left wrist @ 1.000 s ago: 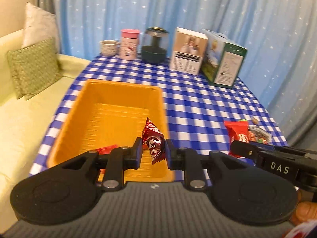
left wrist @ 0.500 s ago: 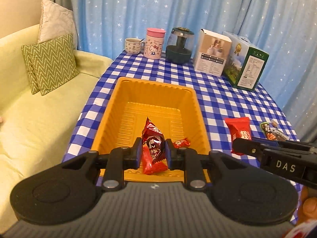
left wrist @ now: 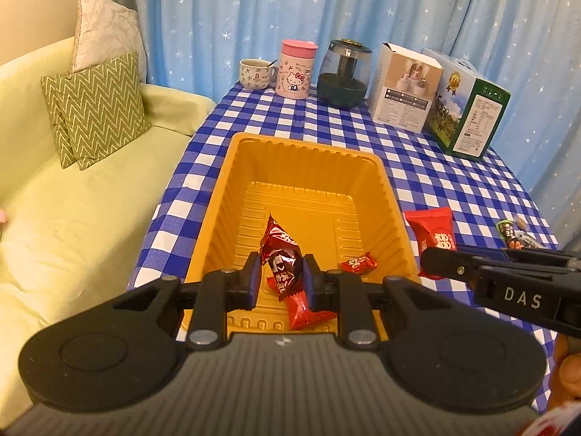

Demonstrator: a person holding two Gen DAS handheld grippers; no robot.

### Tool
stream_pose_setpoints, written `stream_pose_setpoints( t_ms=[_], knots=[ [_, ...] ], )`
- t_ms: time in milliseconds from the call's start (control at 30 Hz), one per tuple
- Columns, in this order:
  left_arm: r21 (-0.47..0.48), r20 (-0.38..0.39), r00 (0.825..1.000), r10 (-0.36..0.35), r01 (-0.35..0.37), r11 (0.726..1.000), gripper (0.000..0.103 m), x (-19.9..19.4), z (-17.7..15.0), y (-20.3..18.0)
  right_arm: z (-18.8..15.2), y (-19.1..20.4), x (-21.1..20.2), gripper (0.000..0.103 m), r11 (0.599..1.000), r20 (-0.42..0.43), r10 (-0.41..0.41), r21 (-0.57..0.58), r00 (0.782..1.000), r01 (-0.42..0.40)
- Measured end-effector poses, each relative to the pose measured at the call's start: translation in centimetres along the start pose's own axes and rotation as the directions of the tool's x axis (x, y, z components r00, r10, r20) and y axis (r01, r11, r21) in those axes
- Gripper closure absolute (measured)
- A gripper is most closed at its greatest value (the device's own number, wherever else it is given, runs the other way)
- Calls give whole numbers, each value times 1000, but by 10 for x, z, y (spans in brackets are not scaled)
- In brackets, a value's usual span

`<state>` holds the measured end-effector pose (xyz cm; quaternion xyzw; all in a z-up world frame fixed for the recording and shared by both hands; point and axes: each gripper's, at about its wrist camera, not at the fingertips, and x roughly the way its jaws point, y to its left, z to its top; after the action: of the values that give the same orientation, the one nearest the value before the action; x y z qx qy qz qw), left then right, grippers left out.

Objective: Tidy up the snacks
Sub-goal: 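Carry both packets over the orange tray and open both tools to drop them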

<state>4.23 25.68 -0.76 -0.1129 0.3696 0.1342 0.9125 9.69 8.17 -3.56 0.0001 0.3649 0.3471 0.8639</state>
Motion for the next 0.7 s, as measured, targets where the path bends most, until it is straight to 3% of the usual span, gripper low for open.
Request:
stream_pose_setpoints(
  t_ms=[233,333,700],
  knots=[
    [-2,-24,1000,5,-5,1000,81,21,5,3,5,-1,14,74,1000,-12,3,7,1000,-3],
    [7,-39,999,16,-16,1000,75,27,6,5,6,-2,18,74,1000,-18,3,8,1000,-3],
    [-36,-11,1000,27,-28,999,72,8,-2,17,4,-1,22,74,1000,-32,10,14,999,-9]
  ],
)
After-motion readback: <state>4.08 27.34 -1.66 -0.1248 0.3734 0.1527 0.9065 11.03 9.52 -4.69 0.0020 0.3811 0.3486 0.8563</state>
